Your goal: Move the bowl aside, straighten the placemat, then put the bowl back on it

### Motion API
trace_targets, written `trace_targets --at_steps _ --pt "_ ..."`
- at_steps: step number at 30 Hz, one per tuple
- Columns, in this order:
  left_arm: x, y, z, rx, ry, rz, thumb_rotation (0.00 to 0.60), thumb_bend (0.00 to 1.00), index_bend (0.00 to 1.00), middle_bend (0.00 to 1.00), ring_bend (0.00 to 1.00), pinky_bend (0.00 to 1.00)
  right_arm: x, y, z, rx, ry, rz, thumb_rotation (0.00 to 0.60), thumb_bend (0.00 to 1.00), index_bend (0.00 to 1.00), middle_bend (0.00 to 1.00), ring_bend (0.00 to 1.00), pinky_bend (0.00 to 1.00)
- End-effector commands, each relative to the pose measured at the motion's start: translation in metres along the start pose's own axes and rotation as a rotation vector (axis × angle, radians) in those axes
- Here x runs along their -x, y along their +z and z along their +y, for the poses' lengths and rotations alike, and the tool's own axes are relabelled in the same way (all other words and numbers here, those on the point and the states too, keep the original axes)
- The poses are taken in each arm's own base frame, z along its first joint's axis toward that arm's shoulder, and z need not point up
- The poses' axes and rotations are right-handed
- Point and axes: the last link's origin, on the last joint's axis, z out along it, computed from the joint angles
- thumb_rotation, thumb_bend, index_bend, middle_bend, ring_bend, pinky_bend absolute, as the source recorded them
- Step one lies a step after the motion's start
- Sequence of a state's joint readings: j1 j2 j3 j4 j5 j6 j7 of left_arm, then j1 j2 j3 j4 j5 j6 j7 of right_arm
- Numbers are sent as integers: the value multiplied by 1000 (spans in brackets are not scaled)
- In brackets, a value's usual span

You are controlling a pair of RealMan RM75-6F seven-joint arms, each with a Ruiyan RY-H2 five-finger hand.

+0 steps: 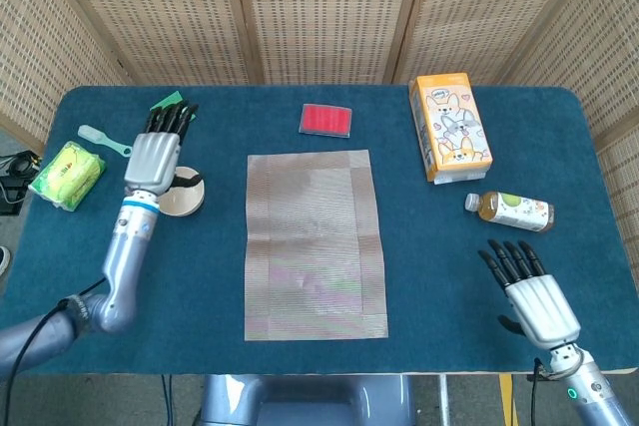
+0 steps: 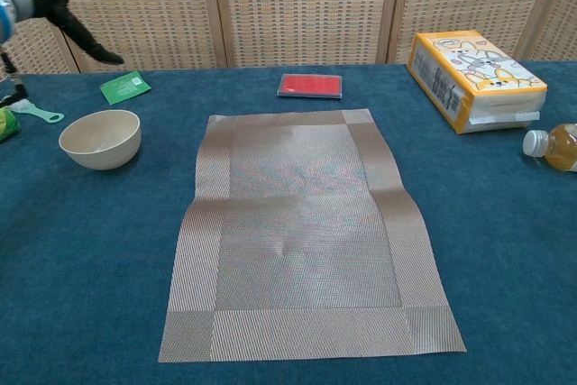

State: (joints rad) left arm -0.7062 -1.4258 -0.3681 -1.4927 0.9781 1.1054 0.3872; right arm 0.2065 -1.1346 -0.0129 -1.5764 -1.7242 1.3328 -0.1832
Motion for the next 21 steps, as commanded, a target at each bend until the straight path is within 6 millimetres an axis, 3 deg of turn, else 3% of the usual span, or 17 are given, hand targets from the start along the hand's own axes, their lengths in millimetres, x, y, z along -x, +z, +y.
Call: trace_targets --at_steps 1,6,11,16,21 --pt "-27 -86 -56 -135 104 0 600 0 0 0 0 0 1 18 -17 -158 -46 -8 600 0 0 0 0 0" --pt "-33 -139 -74 -169 147 -35 600 0 0 0 0 0 6 37 -40 -272 -53 -42 600 0 0 0 0 0" --pt "-38 -174 -81 -195 143 -38 600 0 0 0 0 0 17 52 -65 -370 -59 -93 600 0 0 0 0 0" --pt "-40 -190 -83 -192 158 -40 600 0 0 0 0 0 26 63 -90 -468 -105 -126 600 0 0 0 0 0" --pt "-40 -193 -81 -178 163 -39 600 0 0 0 0 0 37 73 -114 -550 -132 -165 600 0 4 0 0 0"
